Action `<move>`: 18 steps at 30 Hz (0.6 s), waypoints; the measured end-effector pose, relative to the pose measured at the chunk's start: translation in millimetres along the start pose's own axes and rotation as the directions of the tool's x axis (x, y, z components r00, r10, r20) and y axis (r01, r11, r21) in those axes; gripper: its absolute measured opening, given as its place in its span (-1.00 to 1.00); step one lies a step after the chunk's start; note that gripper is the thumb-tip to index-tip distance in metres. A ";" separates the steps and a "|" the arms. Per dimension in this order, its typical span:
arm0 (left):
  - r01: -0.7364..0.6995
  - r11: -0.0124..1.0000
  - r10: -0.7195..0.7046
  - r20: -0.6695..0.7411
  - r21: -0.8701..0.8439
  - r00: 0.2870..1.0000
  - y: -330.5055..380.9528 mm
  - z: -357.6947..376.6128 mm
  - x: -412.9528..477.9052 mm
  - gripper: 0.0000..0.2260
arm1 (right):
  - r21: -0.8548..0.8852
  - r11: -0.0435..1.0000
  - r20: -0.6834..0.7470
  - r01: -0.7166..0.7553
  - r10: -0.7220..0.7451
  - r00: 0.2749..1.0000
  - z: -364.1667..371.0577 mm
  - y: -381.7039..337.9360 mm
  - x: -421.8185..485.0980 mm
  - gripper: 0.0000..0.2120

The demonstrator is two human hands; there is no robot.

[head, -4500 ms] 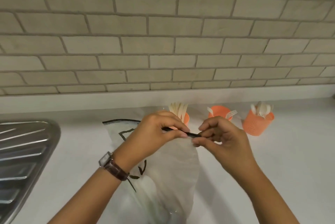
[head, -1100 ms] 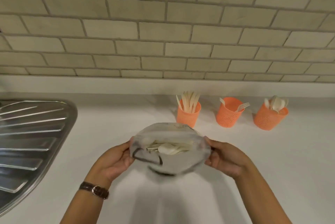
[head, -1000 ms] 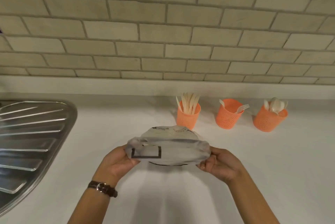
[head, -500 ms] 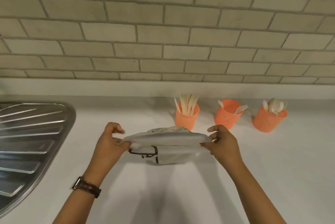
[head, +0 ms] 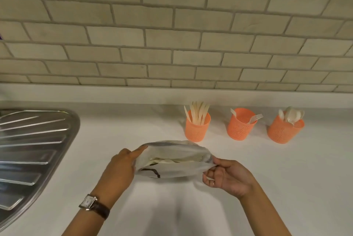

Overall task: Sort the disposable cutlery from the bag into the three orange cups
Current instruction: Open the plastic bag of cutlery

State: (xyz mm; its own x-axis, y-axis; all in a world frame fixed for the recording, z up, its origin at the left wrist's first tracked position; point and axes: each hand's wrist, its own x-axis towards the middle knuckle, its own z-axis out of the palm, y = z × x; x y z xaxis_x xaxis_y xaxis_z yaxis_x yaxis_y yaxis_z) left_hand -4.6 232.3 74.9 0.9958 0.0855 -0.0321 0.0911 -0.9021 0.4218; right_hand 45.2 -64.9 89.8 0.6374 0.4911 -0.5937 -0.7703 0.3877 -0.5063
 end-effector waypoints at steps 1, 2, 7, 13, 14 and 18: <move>0.048 0.983 -0.035 0.074 -0.177 0.997 1.8 0.0 3.8 -0.43 | 0.046 0.999 0.010 -0.019 0.018 1.000 1.3 1.4 1.2 -0.58; 0.128 0.904 -0.074 0.145 -0.407 0.987 4.1 -2.1 6.5 -0.45 | 0.067 0.997 -0.005 -0.025 0.025 1.000 1.4 2.5 2.9 -0.66; 0.548 -0.352 0.023 0.578 -0.759 0.816 7.5 -6.2 12.2 -0.52 | 0.142 0.989 -0.200 0.027 0.002 0.980 -4.4 -1.2 10.9 -0.79; 0.429 -0.293 -0.064 0.465 -0.855 0.883 25.5 -5.0 10.6 -0.65 | -0.591 0.787 -0.154 0.176 -0.324 0.933 -10.2 -4.9 9.7 -0.52; 0.373 -0.061 -0.143 0.378 -0.926 0.915 29.1 -2.8 8.7 -0.73 | -0.691 0.700 -0.169 0.183 -0.402 0.900 -11.7 -5.5 8.8 -0.49; 0.016 0.742 -0.101 -0.088 -0.671 0.991 24.3 6.6 4.8 -0.60 | -0.917 0.341 -0.148 0.206 -0.771 0.619 -5.3 -2.1 0.5 -0.61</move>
State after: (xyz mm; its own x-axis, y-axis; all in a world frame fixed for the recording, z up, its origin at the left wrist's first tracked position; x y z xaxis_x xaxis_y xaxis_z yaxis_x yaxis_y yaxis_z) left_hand 2.5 208.1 79.0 0.9770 0.2133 0.0057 0.0785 -0.3840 0.9200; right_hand 47.2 -69.6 87.3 0.9915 -0.1102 -0.0693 -0.1143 -0.4823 -0.8685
